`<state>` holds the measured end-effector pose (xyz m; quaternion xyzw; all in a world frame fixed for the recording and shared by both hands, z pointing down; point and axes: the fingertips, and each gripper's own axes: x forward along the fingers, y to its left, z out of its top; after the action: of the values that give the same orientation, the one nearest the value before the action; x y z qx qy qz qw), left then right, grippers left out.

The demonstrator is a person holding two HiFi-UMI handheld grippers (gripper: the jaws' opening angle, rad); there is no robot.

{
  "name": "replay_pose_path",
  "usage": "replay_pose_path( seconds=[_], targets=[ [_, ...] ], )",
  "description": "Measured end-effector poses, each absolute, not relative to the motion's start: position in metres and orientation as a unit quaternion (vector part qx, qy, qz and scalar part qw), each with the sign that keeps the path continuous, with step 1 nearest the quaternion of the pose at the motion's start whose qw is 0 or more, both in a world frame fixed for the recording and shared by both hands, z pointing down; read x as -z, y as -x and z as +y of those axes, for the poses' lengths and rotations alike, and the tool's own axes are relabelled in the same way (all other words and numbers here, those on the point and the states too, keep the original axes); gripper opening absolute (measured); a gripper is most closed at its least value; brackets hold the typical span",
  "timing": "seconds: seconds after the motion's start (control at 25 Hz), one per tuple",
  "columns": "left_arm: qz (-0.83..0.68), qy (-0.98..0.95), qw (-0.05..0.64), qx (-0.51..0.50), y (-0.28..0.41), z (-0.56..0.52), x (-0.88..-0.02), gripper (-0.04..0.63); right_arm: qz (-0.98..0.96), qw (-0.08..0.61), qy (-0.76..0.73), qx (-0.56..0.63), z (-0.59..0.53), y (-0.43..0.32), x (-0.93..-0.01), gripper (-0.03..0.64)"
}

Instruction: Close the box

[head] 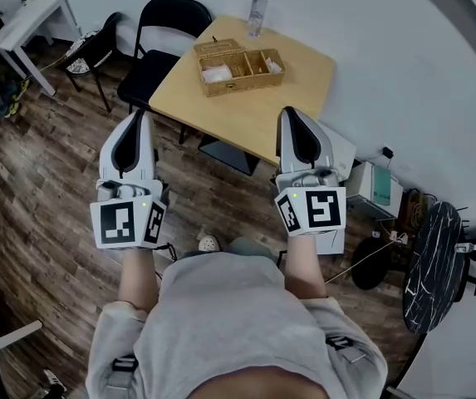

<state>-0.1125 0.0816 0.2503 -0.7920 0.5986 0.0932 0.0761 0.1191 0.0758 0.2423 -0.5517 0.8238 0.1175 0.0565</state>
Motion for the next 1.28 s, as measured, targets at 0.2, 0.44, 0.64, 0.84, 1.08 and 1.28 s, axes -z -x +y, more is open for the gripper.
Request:
replay_pose_path(
  seconds=[0.2, 0.44, 0.64, 0.84, 1.08, 1.28],
  targets=[
    [0.593, 0.797, 0.059, -0.094, 0.114, 0.065, -0.262, 0.058, 0.821, 0.045, 0.559, -0.109, 0.064, -0.119, -0.251, 0.005],
    [0.592, 0.799, 0.052, -0.091, 0.112, 0.042, -0.271, 0.058, 0.821, 0.041, 0.56, -0.103, 0.037, -0.122, -0.257, 0.005],
    [0.603, 0.791, 0.054, -0.091, 0.119, 0.013, -0.269, 0.058, 0.826, 0.044, 0.552, -0.105, 0.003, -0.118, -0.256, 0.005],
    [0.611, 0.784, 0.064, -0.092, 0.119, -0.028, -0.26, 0.058, 0.832, 0.049, 0.541, -0.11, -0.044, -0.117, -0.249, 0.005],
    [0.62, 0.775, 0.073, -0.096, 0.113, -0.077, -0.25, 0.058, 0.843, 0.066, 0.521, -0.119, -0.1, -0.12, -0.235, 0.005],
    [0.63, 0.767, 0.08, -0.094, 0.107, -0.112, -0.244, 0.058, 0.852, 0.065, 0.504, -0.123, -0.142, -0.122, -0.229, 0.005]
  ],
)
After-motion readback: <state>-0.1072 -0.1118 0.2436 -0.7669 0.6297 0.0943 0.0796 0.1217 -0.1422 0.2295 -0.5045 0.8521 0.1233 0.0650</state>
